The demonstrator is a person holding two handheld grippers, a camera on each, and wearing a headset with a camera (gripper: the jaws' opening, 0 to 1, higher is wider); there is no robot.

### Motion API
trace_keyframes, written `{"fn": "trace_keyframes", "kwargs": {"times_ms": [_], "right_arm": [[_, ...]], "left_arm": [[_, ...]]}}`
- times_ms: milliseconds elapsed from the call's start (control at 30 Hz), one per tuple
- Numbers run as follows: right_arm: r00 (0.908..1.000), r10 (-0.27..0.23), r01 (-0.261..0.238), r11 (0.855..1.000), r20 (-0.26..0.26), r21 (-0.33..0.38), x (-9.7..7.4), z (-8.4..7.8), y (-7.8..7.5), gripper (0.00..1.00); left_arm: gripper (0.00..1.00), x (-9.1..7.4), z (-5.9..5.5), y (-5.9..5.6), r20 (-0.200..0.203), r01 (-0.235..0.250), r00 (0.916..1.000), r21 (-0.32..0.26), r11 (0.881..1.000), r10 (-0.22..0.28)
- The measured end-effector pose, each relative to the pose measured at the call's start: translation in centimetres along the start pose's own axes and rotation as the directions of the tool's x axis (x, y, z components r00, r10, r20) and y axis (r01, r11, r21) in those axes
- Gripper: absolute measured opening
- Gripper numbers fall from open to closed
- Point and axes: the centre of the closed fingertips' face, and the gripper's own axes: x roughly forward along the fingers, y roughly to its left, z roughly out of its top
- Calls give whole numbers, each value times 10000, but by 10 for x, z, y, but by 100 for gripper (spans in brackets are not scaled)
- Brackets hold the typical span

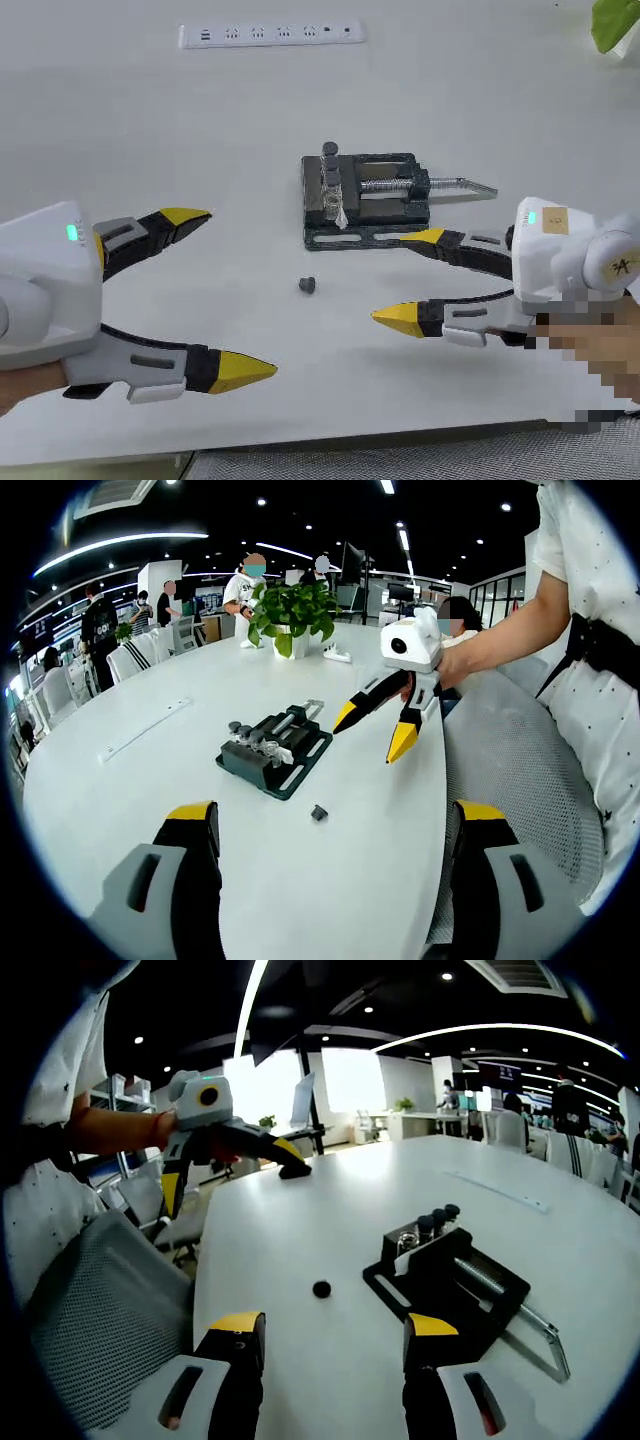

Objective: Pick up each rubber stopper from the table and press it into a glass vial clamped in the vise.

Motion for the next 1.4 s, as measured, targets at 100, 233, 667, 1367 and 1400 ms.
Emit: {"fn": "trace_keyframes", "kwargs": {"times_ms": [100,233,667,1367,1400], "right_arm": [[10000,17,-17,10000,3,-94,8,-2,-2,50],[9999,54,-58,9995,-134,-298,20,-4,-2,44],[9989,365,-386,9964,-281,-754,60,-1,7,29],[9962,453,-547,9899,-741,-1307,82,-5,10,11],[9962,458,-550,9901,-734,-1293,82,-5,9,11]], "left_arm": [[96,0,-2,0,-10,-7,10000,-48,10000,7],[96,1,-3,0,-23,-16,10000,-101,9999,15],[95,3,-9,-1,-164,47,9999,-221,9997,-51],[94,3,-10,3,-67,10,10000,-406,9992,-13],[94,3,-10,3,-64,10,10000,-406,9992,-13]]}}
